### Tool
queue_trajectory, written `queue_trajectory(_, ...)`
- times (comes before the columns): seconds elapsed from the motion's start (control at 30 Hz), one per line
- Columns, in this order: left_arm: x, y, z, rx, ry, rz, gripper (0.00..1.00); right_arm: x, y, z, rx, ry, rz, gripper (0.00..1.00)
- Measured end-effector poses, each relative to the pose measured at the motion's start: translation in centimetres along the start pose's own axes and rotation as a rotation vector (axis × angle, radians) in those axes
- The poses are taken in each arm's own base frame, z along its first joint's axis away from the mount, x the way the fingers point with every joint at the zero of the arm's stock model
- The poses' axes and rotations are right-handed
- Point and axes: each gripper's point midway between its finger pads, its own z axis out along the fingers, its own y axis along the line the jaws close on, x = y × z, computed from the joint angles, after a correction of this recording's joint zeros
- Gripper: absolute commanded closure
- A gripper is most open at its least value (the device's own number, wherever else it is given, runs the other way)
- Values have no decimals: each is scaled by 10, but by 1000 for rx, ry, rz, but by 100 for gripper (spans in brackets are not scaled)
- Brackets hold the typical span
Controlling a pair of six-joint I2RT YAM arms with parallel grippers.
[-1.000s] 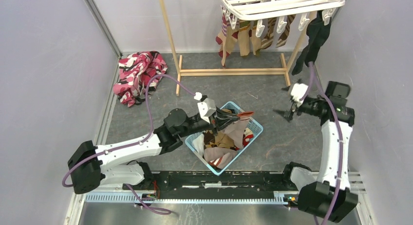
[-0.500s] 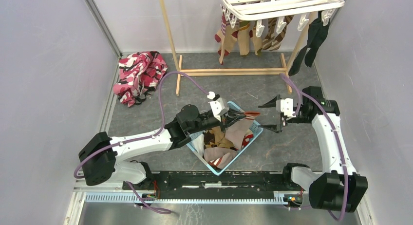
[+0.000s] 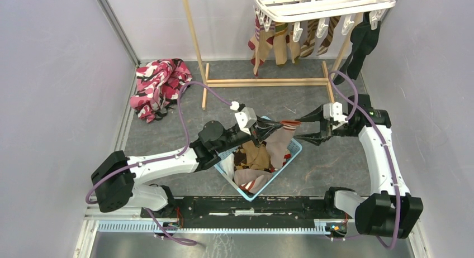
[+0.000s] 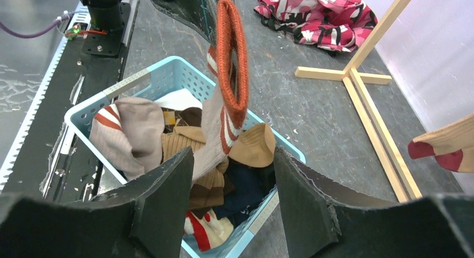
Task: Clip the socks to the hanger
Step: Open the clamp at the hanger.
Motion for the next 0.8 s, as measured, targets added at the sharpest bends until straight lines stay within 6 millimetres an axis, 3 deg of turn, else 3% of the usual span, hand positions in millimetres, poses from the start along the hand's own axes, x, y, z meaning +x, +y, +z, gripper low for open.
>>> queue_trajectory(0.33, -16, 0, 3, -13, -90, -70, 98, -20, -9, 4, -17, -28, 22, 48)
queue_trajectory(0.67, -18, -2, 8, -5, -126, -126, 98, -35, -15, 6, -31, -38, 41, 98)
queue_trajectory(0.77, -18, -2, 8, -4, -129, -135, 97, -38, -15, 6, -30, -38, 46, 100)
queue_trajectory(0.8, -17, -2, 8, -3, -129, -136, 90, -39, -16, 5, -30, -38, 45, 100)
